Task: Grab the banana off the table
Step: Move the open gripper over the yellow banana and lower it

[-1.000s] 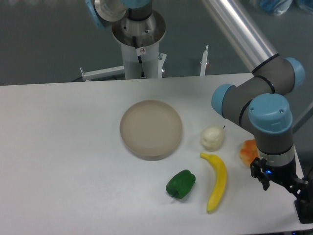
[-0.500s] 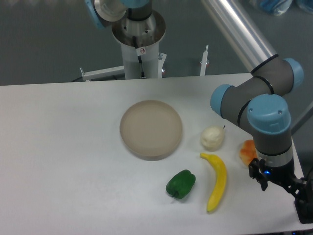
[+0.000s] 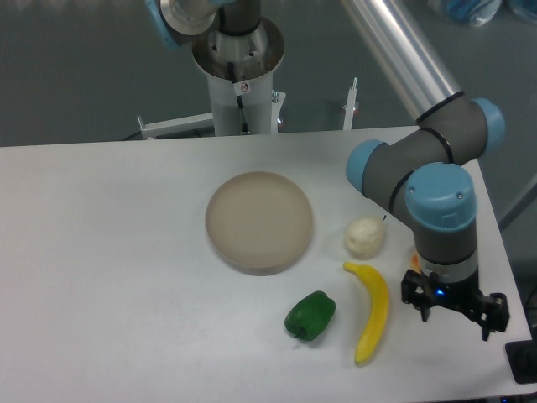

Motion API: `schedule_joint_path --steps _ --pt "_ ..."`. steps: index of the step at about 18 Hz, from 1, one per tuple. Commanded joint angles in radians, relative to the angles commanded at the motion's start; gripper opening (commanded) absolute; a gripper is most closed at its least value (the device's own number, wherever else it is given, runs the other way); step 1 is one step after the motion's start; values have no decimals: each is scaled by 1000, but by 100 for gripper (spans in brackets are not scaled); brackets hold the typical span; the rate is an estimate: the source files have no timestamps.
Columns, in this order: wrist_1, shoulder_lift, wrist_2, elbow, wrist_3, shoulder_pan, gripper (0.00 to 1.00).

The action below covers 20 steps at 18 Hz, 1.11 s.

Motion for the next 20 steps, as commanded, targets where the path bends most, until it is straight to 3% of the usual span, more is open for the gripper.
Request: schedule_joint_path --steps 2,8,18,20 --pt "-44 -3 -50 -18 -52 3 100" --pt "-72 -11 -201 -31 -92 67 100" --pt "-43 -15 -192 -136 -77 66 100" --pt "0 -9 -190 -175 -80 63 100"
